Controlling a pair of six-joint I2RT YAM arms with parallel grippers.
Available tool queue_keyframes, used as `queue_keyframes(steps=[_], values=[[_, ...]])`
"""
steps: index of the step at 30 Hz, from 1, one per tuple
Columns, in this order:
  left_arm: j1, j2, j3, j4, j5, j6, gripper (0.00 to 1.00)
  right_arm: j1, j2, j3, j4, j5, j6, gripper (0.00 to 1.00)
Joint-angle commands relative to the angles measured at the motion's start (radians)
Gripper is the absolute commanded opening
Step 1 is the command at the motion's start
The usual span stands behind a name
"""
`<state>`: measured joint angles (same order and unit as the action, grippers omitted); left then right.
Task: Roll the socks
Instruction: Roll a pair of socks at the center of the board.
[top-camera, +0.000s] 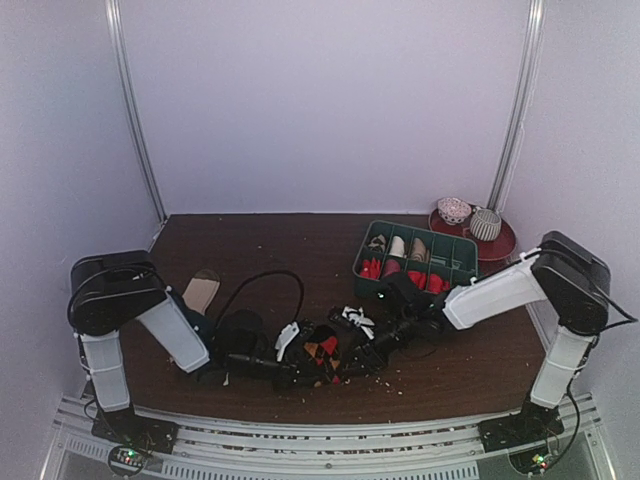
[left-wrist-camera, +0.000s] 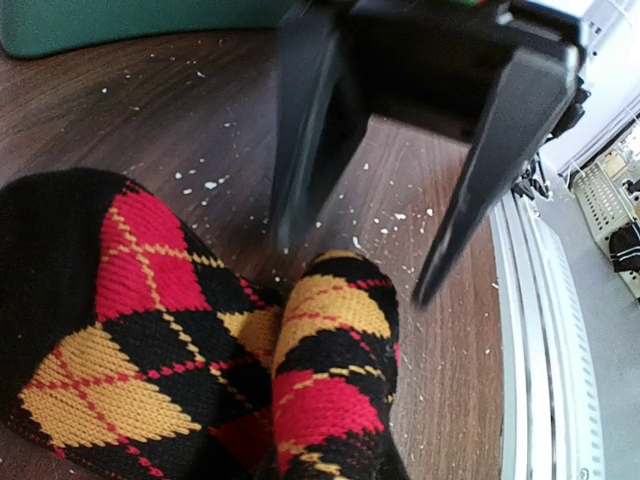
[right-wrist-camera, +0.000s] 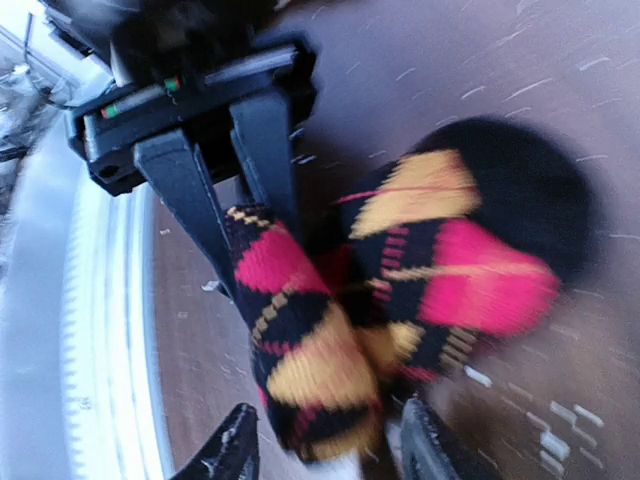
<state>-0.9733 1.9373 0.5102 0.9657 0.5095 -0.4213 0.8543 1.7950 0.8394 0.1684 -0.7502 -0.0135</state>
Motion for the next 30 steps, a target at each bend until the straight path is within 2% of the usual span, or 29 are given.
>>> queue_keyframes(steps=[1, 4, 10, 21, 27, 30], values=[[0.012, 0.054, -0.008, -0.230, -0.078, -0.073, 0.00, 0.021, -0.195, -0.156, 0.173, 0.309, -0.055, 0.53], [0.024, 0.079, -0.008, -0.230, -0.052, -0.105, 0.00, 0.098, -0.262, -0.203, 0.187, 0.413, -0.171, 0.58], [0.036, 0.100, -0.003, -0.244, -0.021, -0.124, 0.00, 0.214, -0.212, -0.188, 0.190, 0.550, -0.278, 0.60], [0.039, 0.089, 0.003, -0.285, -0.015, -0.118, 0.00, 0.235, -0.097, -0.128, 0.214, 0.579, -0.340, 0.61], [0.039, 0.095, 0.010, -0.297, -0.012, -0.107, 0.00, 0.237, -0.078, -0.111, 0.226, 0.582, -0.343, 0.57], [0.039, 0.100, 0.014, -0.300, -0.007, -0.103, 0.00, 0.237, -0.066, -0.096, 0.213, 0.560, -0.344, 0.52]])
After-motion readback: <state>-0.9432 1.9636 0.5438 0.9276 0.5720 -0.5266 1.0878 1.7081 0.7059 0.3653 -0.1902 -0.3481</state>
